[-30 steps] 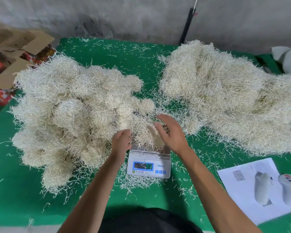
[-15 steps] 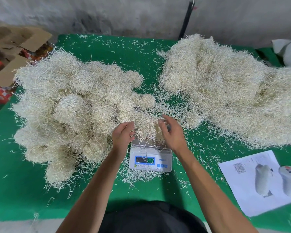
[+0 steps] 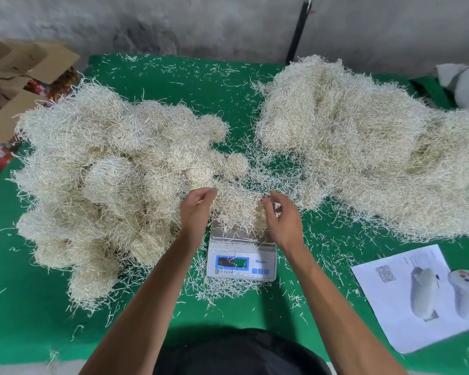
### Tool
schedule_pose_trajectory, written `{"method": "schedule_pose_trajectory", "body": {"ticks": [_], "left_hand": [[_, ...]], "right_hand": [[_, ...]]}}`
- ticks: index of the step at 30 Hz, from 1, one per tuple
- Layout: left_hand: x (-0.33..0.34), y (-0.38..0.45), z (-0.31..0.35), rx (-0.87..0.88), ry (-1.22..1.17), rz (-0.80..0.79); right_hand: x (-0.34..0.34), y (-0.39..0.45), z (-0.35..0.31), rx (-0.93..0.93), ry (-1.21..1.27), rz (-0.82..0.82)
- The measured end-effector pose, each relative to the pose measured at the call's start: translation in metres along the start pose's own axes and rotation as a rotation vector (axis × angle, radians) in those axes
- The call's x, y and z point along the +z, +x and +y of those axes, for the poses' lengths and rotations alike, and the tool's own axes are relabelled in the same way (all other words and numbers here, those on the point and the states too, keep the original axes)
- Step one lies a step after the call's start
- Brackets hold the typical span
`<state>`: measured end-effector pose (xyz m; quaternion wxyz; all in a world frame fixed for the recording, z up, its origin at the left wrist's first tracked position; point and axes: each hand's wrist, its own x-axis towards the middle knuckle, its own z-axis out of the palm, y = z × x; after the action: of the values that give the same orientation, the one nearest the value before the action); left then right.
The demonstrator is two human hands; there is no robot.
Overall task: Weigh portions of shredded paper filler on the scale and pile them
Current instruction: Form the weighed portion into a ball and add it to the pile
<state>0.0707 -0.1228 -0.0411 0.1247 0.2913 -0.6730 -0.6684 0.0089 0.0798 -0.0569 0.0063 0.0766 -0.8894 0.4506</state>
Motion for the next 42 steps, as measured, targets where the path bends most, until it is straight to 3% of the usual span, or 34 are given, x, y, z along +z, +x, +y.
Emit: {"method": "schedule_pose_trajectory", "body": {"ticks": [4,10,12,14,16,18,21,23,24,26,32,34,37,40,42], "left_hand": [[0.013,0.021,0.005,-0.008,0.049,0.016],[0.061,0.009,-0.011,-0.099,0.187,-0.209],[0.071,0.000,-0.010,-0.174,0.084,-0.174],[0.075,-0.002,0.007,-0.324,-0.164,-0.129],[0.076,0.003,0.032,-0.508,-0.416,-0.125],[0.065,0.003,0.060,-0.619,-0.587,-0.168],[0.047,0.004,0.092,-0.577,-0.647,-0.133],[0.045,-0.002,0.102,-0.525,-0.546,-0.178],[0.044,-0.009,0.108,-0.603,-0.673,-0.259],[0.048,-0.012,0.116,-0.547,-0.594,-0.316],[0.008,0.004,0.127,-0.485,-0.740,0.013],[0.004,0.002,0.125,-0.444,-0.608,-0.049],[0.017,0.001,0.144,-0.370,-0.446,-0.285],[0.021,0.000,0.168,-0.353,-0.439,-0.269],[0.016,0.002,0.163,-0.371,-0.540,-0.282]], "right_hand": [[0.009,0.003,0.009,0.102,-0.019,-0.092],[0.046,-0.004,-0.015,0.240,0.145,-0.165],[0.049,0.004,-0.029,0.383,0.281,-0.136],[0.043,0.018,-0.045,0.473,0.440,-0.087],[0.032,0.027,-0.064,0.391,0.476,-0.065],[0.026,0.029,-0.081,0.054,0.363,-0.006],[0.026,0.022,-0.114,-0.329,0.235,-0.033],[0.022,0.028,-0.139,-0.314,0.312,-0.097],[0.017,0.035,-0.146,-0.262,0.327,-0.089],[0.003,0.050,-0.151,-0.252,0.229,-0.044],[0.004,0.026,-0.162,-0.590,0.155,-0.243],[0.005,0.023,-0.171,-0.586,0.192,-0.205],[-0.006,0.029,-0.170,-0.463,0.286,-0.089],[-0.005,0.027,-0.162,-0.412,0.282,0.029],[0.003,0.021,-0.162,-0.449,0.270,0.014]]}}
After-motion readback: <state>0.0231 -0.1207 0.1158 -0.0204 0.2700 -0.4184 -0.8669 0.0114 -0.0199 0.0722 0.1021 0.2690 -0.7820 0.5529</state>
